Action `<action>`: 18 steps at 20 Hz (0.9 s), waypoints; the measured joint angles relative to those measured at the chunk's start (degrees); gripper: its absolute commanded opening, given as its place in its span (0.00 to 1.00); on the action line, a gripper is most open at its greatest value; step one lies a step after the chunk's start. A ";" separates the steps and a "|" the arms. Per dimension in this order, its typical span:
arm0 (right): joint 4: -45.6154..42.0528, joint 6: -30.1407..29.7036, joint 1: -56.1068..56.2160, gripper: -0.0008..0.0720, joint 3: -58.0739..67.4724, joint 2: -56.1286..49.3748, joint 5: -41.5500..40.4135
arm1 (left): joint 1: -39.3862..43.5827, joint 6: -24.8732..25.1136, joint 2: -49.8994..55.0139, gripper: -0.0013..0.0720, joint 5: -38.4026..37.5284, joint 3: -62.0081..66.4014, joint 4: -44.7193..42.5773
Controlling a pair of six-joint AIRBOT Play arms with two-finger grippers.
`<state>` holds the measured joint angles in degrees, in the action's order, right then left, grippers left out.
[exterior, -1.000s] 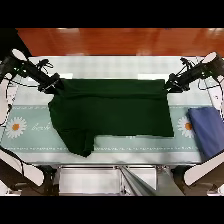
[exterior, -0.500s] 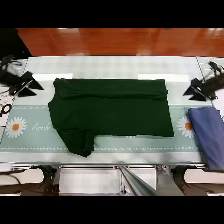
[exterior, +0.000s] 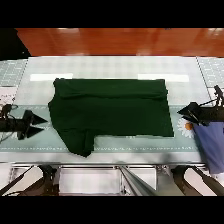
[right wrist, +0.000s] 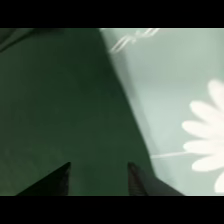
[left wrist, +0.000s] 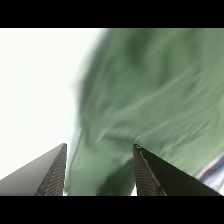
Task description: Fold the shirts.
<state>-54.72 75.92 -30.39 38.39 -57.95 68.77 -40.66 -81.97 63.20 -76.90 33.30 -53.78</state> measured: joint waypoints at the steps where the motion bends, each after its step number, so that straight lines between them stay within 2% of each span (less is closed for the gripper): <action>1: 0.33 -0.20 -0.09 0.58 -0.83 0.90 -0.07 | 0.02 0.52 -0.37 0.71 -0.20 -1.57 -0.15; 6: 2.05 -0.70 -0.28 0.58 -2.49 2.73 0.48 | 4.39 2.27 -0.85 0.71 1.03 -7.41 -0.48; 11: 3.69 -0.66 -0.28 0.58 -2.84 3.10 1.20 | 12.37 3.02 1.60 0.70 4.11 -9.18 0.48; 12: 4.11 -0.61 -0.33 0.58 -2.89 3.13 1.44 | 14.12 3.06 2.25 0.56 5.16 -9.22 1.64; 13: 4.39 -0.48 -0.39 0.58 -2.86 3.13 1.84 | 16.02 3.13 2.95 0.28 6.60 -9.33 2.40; 14: 4.55 -0.50 -0.76 0.58 -2.67 3.19 2.56 | 17.66 3.17 3.54 0.05 8.28 -9.44 2.64; 18: -0.92 -0.20 -6.08 0.58 -2.69 4.79 6.08 | 21.88 4.28 4.76 0.05 11.61 -9.49 4.63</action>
<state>-55.64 75.72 -36.47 35.70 -53.17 74.85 -18.79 -77.69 67.96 -65.30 23.81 -49.15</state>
